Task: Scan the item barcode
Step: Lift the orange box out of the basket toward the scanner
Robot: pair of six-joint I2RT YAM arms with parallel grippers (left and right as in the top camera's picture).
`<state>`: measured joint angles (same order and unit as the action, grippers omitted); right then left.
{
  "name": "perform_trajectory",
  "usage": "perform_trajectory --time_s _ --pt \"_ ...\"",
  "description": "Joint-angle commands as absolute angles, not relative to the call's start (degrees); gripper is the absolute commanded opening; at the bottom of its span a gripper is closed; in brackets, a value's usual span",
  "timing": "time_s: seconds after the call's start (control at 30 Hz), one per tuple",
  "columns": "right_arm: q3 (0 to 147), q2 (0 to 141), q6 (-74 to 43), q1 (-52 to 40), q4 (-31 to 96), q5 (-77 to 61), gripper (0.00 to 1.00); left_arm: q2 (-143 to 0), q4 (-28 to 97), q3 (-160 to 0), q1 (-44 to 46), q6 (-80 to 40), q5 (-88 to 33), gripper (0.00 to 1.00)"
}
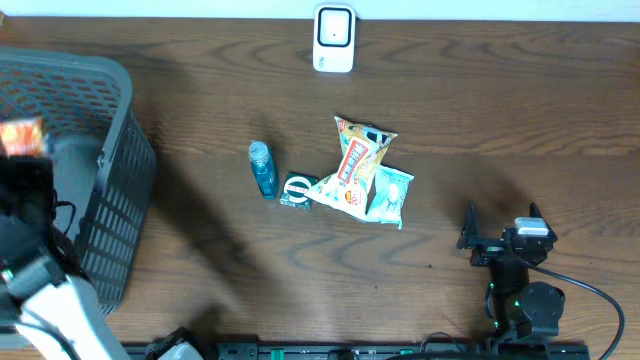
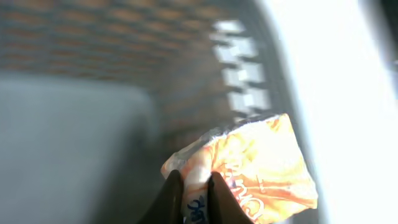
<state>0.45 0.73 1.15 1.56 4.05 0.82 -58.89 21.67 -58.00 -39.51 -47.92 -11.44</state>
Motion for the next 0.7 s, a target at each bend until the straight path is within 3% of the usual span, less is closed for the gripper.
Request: perform_trajectory --time_s 0.0,0.43,0.67 --pt "0.32 0.43 2.00 0.75 4.14 0.49 0.99 -53.76 18.92 -58.52 -35.09 -46.83 -23.62 0.07" --pt "0.32 0.43 2.00 0.75 4.14 0.49 0.99 -56.18 20.51 -58.52 3.57 -28.84 -26.74 0.07" --pt "0.32 0.43 2.00 0.75 4.14 0.49 0.99 -66.70 17.32 -58.52 22.06 -27.99 -16.75 0.07"
